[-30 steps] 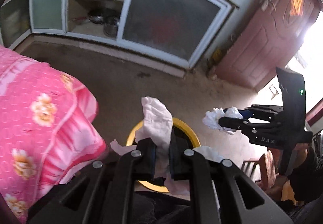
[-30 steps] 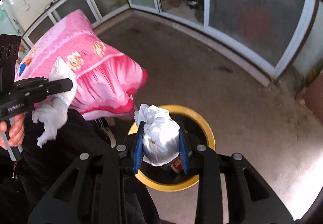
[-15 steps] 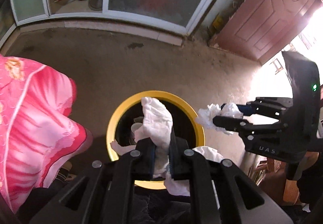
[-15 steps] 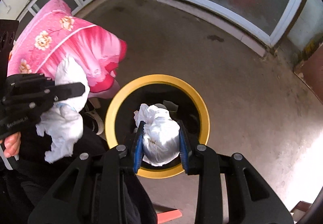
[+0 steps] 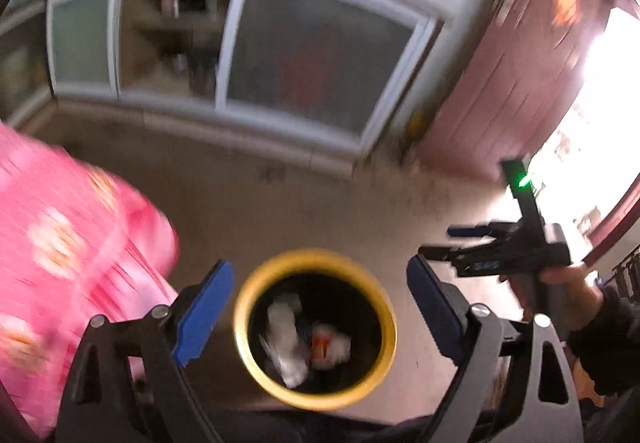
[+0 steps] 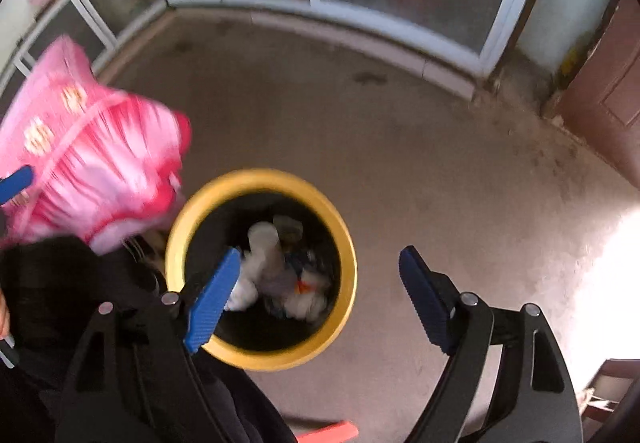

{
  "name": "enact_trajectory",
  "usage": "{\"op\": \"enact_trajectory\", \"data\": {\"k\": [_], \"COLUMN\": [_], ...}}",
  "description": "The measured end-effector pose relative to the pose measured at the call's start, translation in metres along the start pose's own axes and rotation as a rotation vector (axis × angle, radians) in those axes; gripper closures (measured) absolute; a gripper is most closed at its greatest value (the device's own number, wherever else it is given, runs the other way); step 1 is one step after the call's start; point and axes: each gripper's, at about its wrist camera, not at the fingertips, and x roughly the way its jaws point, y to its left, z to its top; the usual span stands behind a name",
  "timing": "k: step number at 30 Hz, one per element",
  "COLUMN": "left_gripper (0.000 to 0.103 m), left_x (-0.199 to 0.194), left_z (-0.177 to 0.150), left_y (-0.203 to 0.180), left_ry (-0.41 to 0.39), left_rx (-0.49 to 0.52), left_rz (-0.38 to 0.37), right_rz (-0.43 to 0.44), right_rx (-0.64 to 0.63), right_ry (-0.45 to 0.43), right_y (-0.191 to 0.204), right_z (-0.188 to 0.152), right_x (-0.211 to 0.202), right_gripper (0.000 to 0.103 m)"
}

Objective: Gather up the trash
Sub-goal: 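Move both tools back over the table toward the blue glove and orange peel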

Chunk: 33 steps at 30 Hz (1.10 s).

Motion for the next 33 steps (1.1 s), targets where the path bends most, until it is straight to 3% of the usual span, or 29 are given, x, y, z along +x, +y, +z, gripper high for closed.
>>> {"op": "enact_trajectory", "data": {"k": [4,7,10,15,18,22,25,28,33], "left_gripper": [0.012,0.009,0.008,0.008,0.008,0.008,0.008,0.008,0.008], "left_x": [-0.088,-0.143,-0.190,-0.263,-0.304,-0.356,-0.386,-0.411,-0.428], "left_z": [0.008,0.007,-0.001,-0.031,-0.053,-0.086,-0.104,-0.119,-0.135], "left_y": [0.009,0.015,0.027,0.051,0.079,0.128,0.174,0.224,0.300], "left_ry": [-0.219,-0.312,-0.367,-0.429,-0.431,-0.377,-0.336,-0.336,-0.337], "left_rx": [0.037,0.067,0.088,0.079,0.041,-0.014,-0.066,-0.173,-0.359], "left_rz": [0.022,0.089,0.164,0.372,0.477,0.605,0.709,0.752,0.788], "right_rz": [0.082,0.204,0.308,0.473,0.569,0.671,0.708,0.744,0.763], "right_rx": [-0.053,-0.118,-0.206,-0.385,-0.502,-0.689,-0.809,-0.883,-0.947], "right_ry": [-0.116,-0.150,-0.165,-0.186,-0.189,-0.209,-0.226,-0.201,-0.179], "right_y": [0.022,0.057,0.104,0.208,0.281,0.381,0.449,0.514,0.575], "right_z": [0.022,0.038,0.051,0.070,0.077,0.077,0.074,0.075,0.077], "right_x": [-0.029,-0.044,-0.054,-0.064,-0.066,-0.070,-0.068,-0.056,-0.039], "right_gripper": [0.025,0.024,0.024,0.023,0.023,0.023,0.023,0.023,0.023]}}
